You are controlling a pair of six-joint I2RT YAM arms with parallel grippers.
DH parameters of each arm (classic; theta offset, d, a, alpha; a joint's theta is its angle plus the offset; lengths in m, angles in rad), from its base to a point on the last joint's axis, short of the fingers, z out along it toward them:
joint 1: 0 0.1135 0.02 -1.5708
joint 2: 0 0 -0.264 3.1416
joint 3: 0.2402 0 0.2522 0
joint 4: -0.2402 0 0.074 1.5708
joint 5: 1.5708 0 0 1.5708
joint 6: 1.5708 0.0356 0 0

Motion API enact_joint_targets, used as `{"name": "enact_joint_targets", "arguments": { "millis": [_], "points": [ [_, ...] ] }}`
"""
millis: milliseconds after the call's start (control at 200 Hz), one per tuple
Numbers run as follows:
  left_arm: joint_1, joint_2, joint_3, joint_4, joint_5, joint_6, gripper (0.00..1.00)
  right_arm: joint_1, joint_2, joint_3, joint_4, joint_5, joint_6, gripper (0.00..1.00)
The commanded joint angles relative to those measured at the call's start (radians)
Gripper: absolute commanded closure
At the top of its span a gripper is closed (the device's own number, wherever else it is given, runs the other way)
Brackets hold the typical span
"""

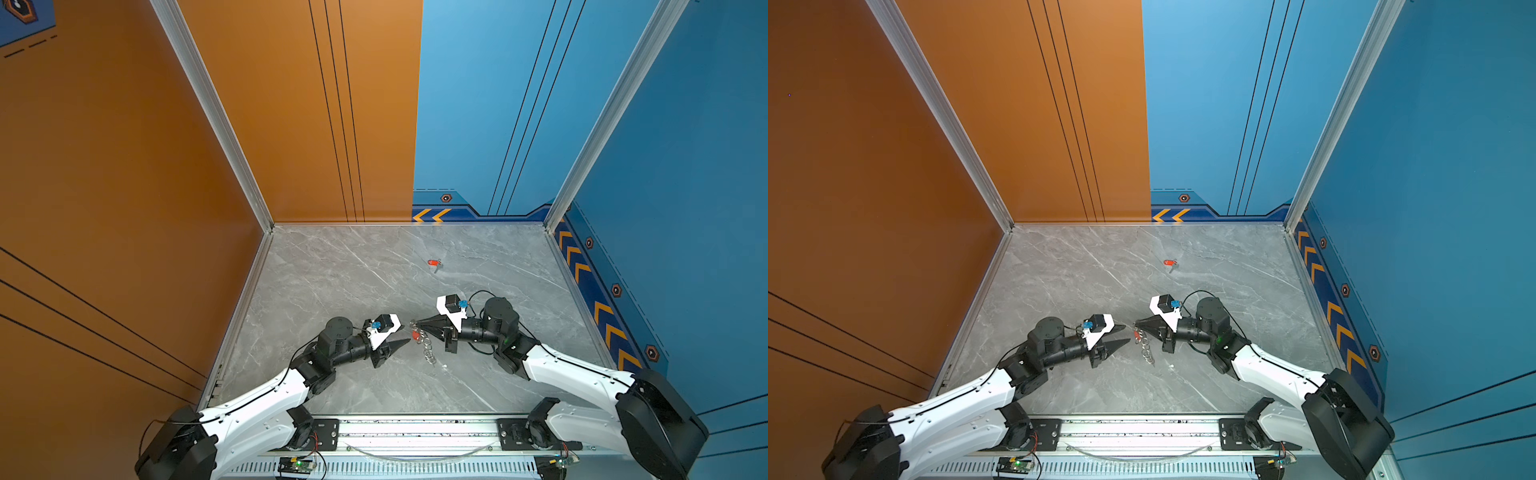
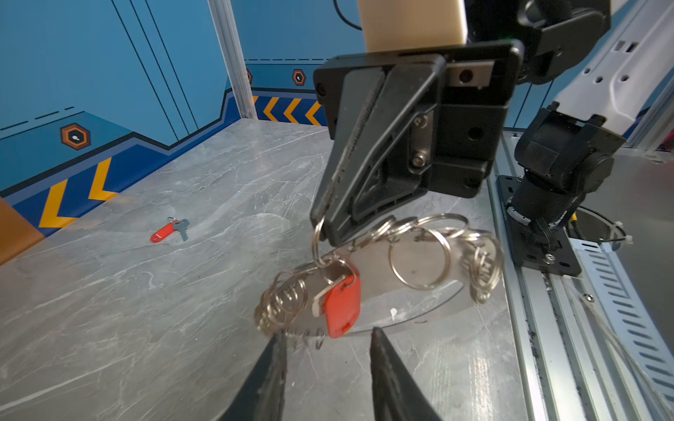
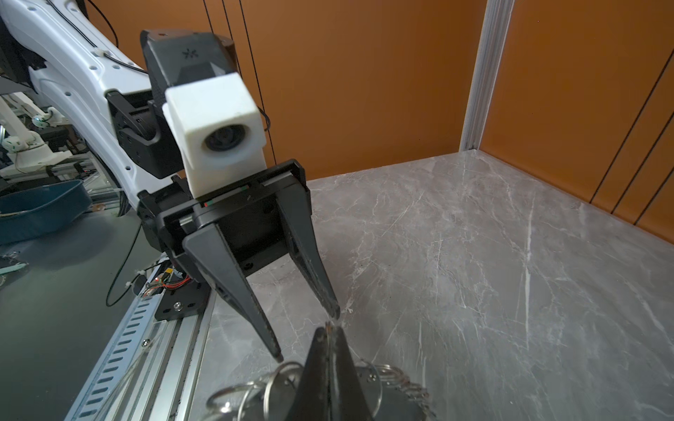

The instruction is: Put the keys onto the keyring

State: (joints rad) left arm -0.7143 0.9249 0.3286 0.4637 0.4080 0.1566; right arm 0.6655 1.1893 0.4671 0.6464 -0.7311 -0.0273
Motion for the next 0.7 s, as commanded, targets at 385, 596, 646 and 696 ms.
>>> {"name": "enact_joint_targets", "arguments": {
  "millis": [385,596,646,696],
  "points": [
    [-0.026,0.045,-0.022,0.081,0.042,0.026,0.67,0.029,0.039,0.028,-0.04,0.131,-0.043,1.0],
    [-0.025,0.054,-0.021,0.081,-0.03,0.014,0.63,0.029,0.055,0.031,-0.063,0.163,-0.052,1.0],
    [-0.025,0.064,-0.014,0.081,-0.065,-0.003,0.63,0.029,0.066,0.034,-0.066,0.151,-0.051,1.0],
    [-0.025,0.078,-0.007,0.081,-0.107,-0.026,0.63,0.029,0.075,0.036,-0.072,0.133,-0.051,1.0]
  ]
}}
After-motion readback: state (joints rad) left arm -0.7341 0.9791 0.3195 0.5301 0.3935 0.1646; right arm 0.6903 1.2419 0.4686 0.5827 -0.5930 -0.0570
